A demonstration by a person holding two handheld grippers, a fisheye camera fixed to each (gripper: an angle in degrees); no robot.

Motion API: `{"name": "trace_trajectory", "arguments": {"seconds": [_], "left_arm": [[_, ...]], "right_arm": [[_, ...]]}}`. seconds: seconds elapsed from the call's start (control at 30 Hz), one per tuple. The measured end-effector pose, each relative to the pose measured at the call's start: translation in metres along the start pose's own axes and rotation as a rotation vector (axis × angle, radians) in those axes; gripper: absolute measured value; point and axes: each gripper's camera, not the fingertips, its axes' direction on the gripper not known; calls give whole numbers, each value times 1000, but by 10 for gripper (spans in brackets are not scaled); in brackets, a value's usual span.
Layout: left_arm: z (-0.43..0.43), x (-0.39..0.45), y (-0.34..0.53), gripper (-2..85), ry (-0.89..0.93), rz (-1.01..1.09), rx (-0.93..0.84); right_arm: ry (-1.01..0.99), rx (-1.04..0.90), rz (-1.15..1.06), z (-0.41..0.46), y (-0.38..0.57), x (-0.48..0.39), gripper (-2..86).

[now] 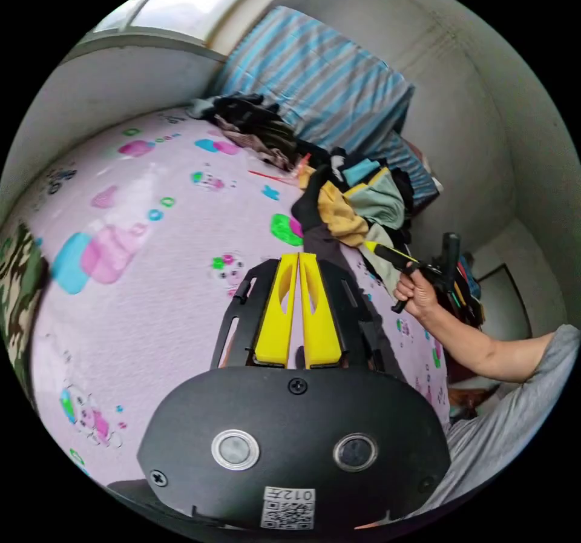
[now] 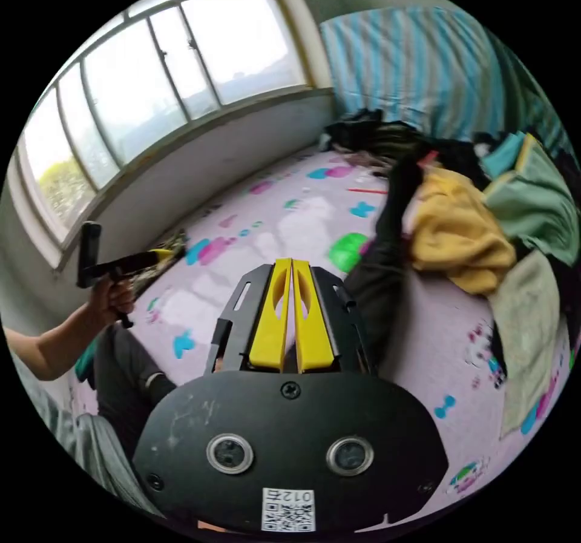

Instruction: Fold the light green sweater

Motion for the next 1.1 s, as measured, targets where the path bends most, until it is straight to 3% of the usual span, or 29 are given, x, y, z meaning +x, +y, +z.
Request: {"name": "trace_trajectory", "arguments": {"seconds": [0.17, 0.3, 0.43, 0.57, 0.73, 1.1], "left_arm": [[161, 83, -16, 9, 152, 100, -159], [254, 125, -15, 8, 188, 161, -278], [339, 147, -6, 8, 204, 179, -377], [401, 138, 3, 10, 200, 130, -440], [459, 117, 8, 17, 191, 47, -488], [538, 71, 26, 75, 351, -108, -547]], "right_arm": [[346, 8, 236, -51, 40, 158, 5], [524, -22, 383, -81, 60, 260, 66], [581, -126, 421, -87, 65, 316, 93], [588, -159, 429, -108, 65, 343, 56], [483, -54, 459, -165, 86, 353, -4], [-115, 185, 477, -305, 169, 328, -9]]}}
